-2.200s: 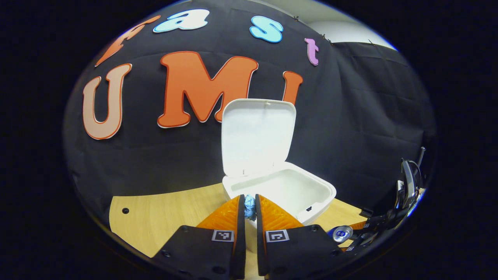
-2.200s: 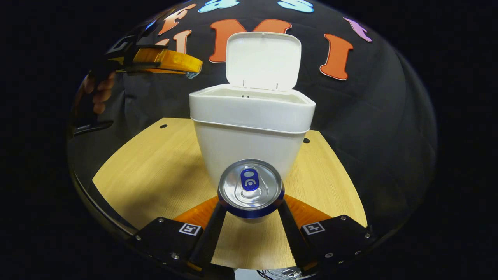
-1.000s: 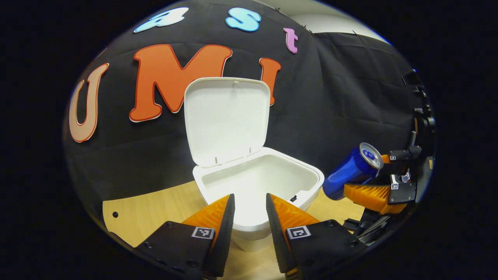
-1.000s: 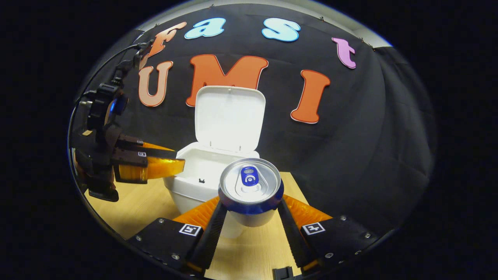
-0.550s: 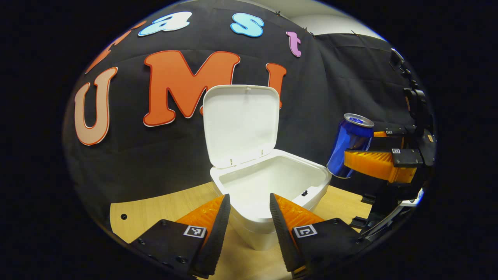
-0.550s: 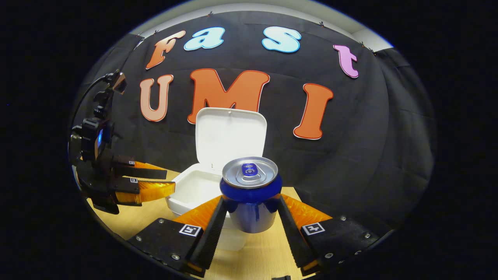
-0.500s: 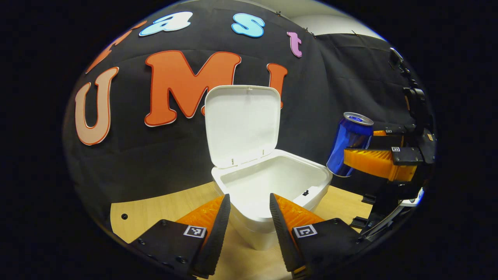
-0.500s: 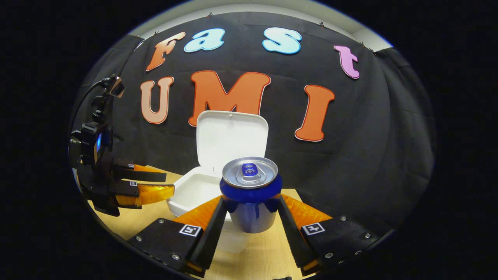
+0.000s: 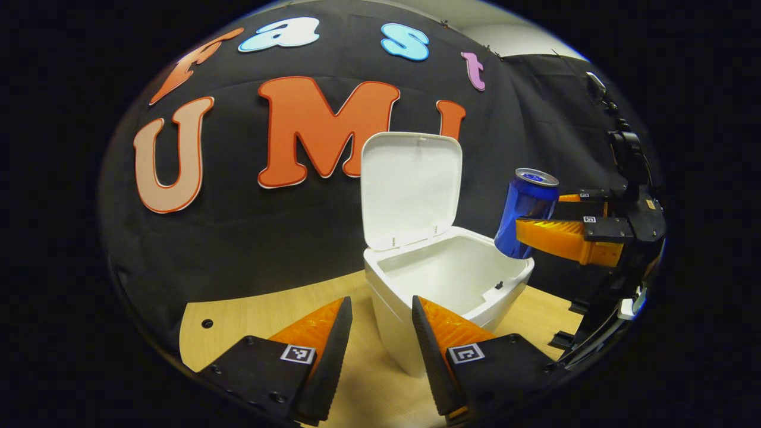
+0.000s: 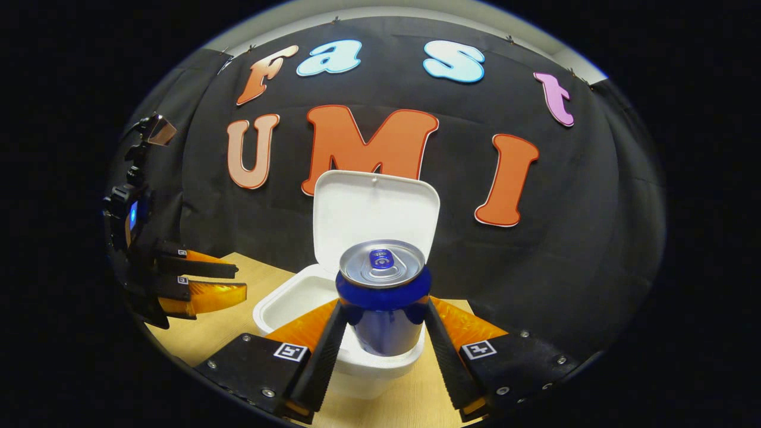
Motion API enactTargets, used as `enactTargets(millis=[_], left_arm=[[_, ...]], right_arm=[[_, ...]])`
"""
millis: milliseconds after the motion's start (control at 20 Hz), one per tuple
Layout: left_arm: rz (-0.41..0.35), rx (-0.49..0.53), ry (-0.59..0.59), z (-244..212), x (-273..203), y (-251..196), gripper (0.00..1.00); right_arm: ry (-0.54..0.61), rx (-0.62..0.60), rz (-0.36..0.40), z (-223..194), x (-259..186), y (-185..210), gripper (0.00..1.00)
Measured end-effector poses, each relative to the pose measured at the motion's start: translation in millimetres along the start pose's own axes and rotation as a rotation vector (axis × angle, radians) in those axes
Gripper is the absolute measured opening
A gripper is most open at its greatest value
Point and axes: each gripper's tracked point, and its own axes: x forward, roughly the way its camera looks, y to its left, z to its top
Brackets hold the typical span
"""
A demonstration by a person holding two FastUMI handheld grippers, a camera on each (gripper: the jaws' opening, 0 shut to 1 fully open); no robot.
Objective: Press the lid of the desktop garbage bin to open it, pick up the crumpled paper on the desktop and throw it into the bin, then pick up the pop can on the desktop and drop it into the bin, and finally close the garbage bin lid.
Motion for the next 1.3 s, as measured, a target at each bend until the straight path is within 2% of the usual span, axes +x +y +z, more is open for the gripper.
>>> enactTargets(millis=[100,600,800,1100,1200,1300], left_arm=[[0.016,-0.012,0.007,-3.8,-2.6,6.1,0.65],[0.042,-0.034,0.036,-16.2,-3.2,15.5,0.67],[0.056,-0.055,0.053,-25.5,-5.3,24.0,0.65],[0.090,-0.070,0.054,-30.6,-11.6,40.7,0.67],[0.096,-0.069,0.051,-30.9,-13.0,44.3,0.65],[0.101,-0.066,0.050,-30.4,-14.5,48.3,0.67]], right_arm=[[0.020,0.002,0.009,-9.8,7.1,1.2,0.79],[0.121,0.015,-0.006,-55.5,21.2,-2.0,0.80],[0.129,0.033,-0.018,-55.3,22.7,-6.4,0.81],[0.088,0.008,-0.019,-27.2,28.8,-8.3,0.84],[0.058,-0.005,-0.026,-9.7,29.4,-11.9,0.84],[0.028,-0.019,-0.033,10.7,32.3,-16.9,0.84]])
